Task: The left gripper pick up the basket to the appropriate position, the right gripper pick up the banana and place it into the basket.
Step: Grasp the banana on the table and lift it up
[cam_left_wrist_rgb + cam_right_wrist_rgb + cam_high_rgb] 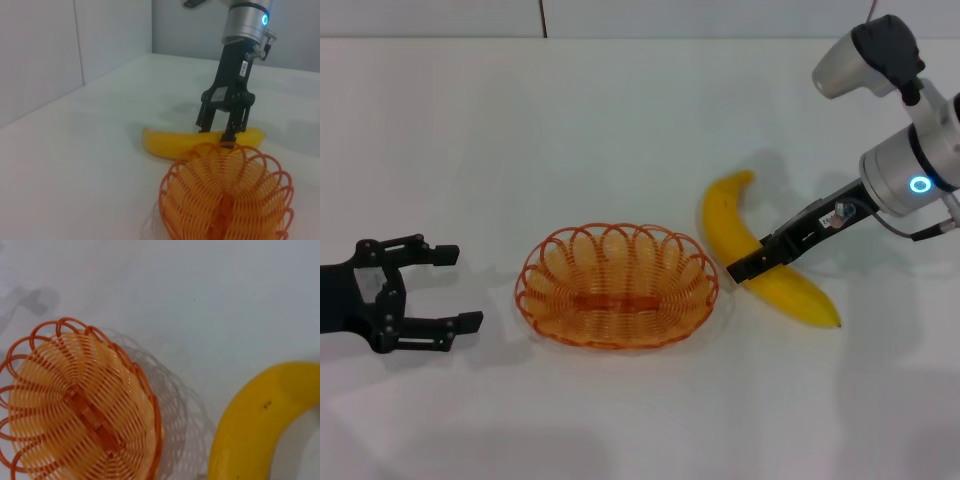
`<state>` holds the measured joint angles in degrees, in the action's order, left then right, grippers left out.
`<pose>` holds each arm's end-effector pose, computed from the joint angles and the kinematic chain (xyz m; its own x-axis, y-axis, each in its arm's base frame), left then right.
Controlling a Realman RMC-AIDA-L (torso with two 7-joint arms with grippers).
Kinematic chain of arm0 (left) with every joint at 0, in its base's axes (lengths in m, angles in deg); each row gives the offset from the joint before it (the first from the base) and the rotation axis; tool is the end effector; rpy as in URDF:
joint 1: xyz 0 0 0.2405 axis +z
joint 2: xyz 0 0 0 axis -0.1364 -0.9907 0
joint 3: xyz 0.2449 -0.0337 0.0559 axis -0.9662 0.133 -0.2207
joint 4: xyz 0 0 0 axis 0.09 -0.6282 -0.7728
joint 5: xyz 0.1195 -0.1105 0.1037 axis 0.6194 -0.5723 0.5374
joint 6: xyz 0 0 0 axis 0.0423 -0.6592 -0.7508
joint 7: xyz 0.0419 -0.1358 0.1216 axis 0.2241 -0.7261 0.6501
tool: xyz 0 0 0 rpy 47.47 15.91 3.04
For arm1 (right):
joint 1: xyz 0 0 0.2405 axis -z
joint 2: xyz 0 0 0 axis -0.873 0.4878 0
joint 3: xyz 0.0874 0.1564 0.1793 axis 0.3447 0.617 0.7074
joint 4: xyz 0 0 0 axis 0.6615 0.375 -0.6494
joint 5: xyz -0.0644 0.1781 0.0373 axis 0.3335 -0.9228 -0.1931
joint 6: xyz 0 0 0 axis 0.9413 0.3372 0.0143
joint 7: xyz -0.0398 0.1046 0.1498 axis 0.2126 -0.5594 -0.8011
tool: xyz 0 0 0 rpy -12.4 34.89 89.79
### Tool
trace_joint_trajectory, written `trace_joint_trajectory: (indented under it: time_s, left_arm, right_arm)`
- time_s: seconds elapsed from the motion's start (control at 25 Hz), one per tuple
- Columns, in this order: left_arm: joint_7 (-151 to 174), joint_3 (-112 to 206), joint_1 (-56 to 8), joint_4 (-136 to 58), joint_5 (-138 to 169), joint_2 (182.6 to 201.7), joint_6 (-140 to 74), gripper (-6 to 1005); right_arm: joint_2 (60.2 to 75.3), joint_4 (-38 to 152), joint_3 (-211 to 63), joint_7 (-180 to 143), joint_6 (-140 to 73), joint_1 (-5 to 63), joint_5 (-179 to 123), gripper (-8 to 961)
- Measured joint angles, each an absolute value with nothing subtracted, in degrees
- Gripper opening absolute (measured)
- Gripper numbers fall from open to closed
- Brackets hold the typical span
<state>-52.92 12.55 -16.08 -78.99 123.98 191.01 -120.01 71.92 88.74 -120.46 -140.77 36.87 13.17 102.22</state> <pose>-0.2891 0.2960 -0.0018 0.9337 0.1739 0.3131 0.2557 -0.9358 -0.2429 0.2401 0.3672 -0.0698 0.6550 -0.7513 0.0809 -0.7269 -0.6557 -0.2039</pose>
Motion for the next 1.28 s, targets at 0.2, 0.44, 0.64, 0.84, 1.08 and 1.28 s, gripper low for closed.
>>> trace_joint_trajectory:
  time_s: [0.2,0.44,0.64,0.84,1.08,1.28]
  left_arm:
    - [-52.9,12.5,-16.1,-79.0,123.7,191.07,-120.1,905]
    - [-52.9,12.5,-16.1,-79.0,123.6,191.13,-120.1,905]
    - [-52.9,12.6,-15.8,-79.0,123.6,191.02,-120.3,905]
    - [-52.9,12.8,-15.3,-79.2,123.5,190.77,-120.5,905]
    - [-52.9,12.8,-15.0,-79.3,123.5,190.73,-120.5,905]
    - [-52.9,12.8,-14.6,-79.4,123.5,190.36,-120.5,905]
  right_arm:
    - [71.92,88.8,-121.8,-140.8,36.9,13.2,102.3,765]
    - [71.91,88.8,-122.2,-141.0,36.8,13.2,102.2,513]
    - [71.84,89.6,-121.9,-141.1,37.1,13.4,102.2,501]
    - [71.6,93.7,-121.2,-141.8,39.2,14.3,102.1,501]
    - [71.47,100.9,-121.2,-143.0,42.8,15.8,102.7,501]
    - [71.28,111.9,-121.2,-142.3,48.9,17.7,103.4,500]
